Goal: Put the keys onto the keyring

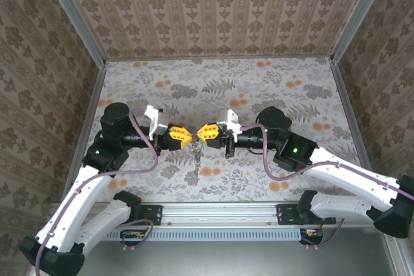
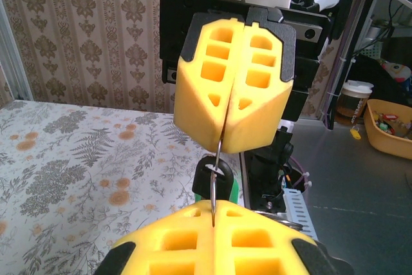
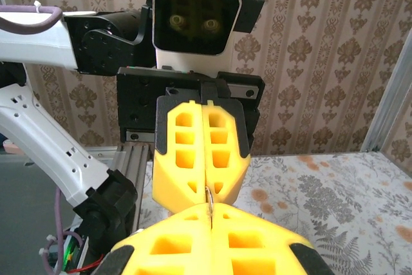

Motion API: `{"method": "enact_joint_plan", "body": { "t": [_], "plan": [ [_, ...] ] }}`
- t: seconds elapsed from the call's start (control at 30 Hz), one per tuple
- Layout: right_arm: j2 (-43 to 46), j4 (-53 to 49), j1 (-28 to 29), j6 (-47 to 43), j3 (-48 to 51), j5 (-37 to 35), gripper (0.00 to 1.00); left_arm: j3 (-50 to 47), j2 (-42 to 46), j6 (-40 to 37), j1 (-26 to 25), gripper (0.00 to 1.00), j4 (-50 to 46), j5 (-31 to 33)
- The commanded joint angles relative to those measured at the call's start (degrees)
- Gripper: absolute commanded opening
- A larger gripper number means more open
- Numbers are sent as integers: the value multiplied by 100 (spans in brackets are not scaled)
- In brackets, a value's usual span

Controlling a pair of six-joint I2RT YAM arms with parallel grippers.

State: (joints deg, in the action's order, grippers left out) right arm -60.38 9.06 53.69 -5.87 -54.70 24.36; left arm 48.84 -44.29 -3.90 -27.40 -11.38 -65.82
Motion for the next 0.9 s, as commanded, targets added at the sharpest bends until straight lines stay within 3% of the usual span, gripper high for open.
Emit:
{"method": "enact_joint_plan", "body": {
  "t": [0.0,0.87],
  "plan": [
    [64,162,41,-72,-66,-120,0,179,32,-131,-29,0,-14,-133],
    [-57,203,45,-81,-76,-122,0,178,37,-148,-28,0,-46,-124]
  ]
}}
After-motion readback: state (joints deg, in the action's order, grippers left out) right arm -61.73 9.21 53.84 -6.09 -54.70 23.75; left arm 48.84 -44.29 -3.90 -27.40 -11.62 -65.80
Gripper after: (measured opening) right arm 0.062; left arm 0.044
